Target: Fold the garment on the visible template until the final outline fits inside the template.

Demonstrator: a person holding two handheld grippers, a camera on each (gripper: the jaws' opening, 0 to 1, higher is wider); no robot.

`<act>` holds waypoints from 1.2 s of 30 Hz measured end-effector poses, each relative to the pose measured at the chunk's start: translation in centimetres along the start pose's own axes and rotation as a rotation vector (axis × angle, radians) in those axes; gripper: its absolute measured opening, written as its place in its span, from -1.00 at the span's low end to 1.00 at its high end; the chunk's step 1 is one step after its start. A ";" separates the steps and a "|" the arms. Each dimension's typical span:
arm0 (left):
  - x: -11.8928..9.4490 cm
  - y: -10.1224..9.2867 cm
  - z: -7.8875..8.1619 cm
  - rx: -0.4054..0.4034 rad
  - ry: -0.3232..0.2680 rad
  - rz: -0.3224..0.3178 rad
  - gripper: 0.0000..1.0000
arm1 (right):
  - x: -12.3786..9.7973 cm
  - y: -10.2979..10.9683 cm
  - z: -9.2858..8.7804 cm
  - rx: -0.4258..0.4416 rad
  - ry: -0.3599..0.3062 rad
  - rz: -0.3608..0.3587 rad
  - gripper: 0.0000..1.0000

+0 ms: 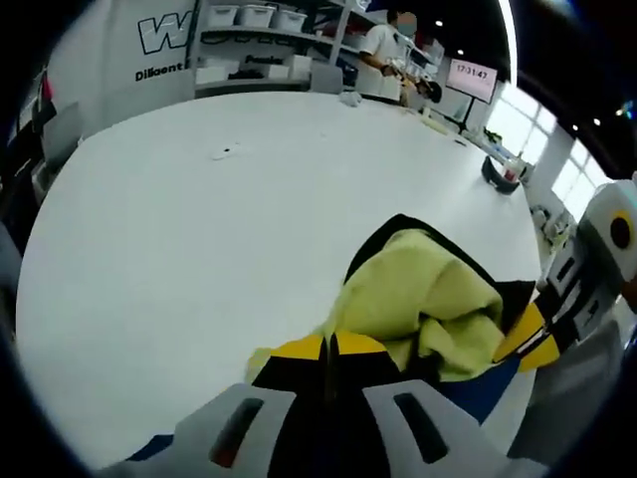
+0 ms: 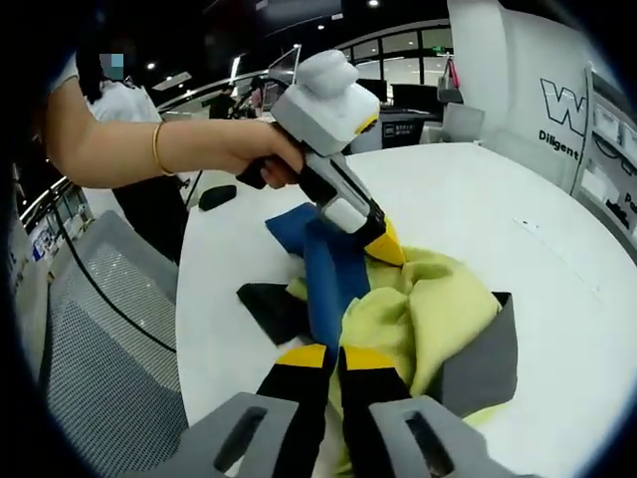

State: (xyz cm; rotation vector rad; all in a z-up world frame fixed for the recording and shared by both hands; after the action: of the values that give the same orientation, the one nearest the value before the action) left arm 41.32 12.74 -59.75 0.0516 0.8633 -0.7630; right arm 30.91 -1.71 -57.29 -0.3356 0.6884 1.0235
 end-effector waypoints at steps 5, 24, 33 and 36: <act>-0.3 0.0 0.6 0.029 -0.029 0.028 -0.99 | -0.3 -0.2 0.0 0.015 -0.008 -0.012 -1.00; -4.3 1.9 1.5 0.047 -0.076 0.151 -0.99 | -3.3 -2.5 -2.2 -0.011 0.071 -0.115 -1.00; -6.6 2.3 0.6 0.048 -0.058 0.203 -0.99 | -5.1 -5.8 -2.7 0.001 0.085 -0.227 -1.00; -7.3 2.3 0.3 0.033 -0.050 0.206 -0.99 | -5.5 -7.1 -2.9 0.008 0.086 -0.278 -1.00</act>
State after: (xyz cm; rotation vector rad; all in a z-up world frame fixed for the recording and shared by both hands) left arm 40.00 18.54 -55.01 0.1479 0.7847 -0.5834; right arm 34.15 -10.47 -56.20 -0.4570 0.7014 0.7456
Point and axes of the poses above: the point that each gripper's makers call its tool centre point, and the gripper's own axes: x roughly forward along the fingers, y roughly to its left, z roughly out of its top, the point moved 7 cm from there along -x, roughly backward along the fingers, and after that the axes turned 3 degrees about -z, right-handed, at the moved point
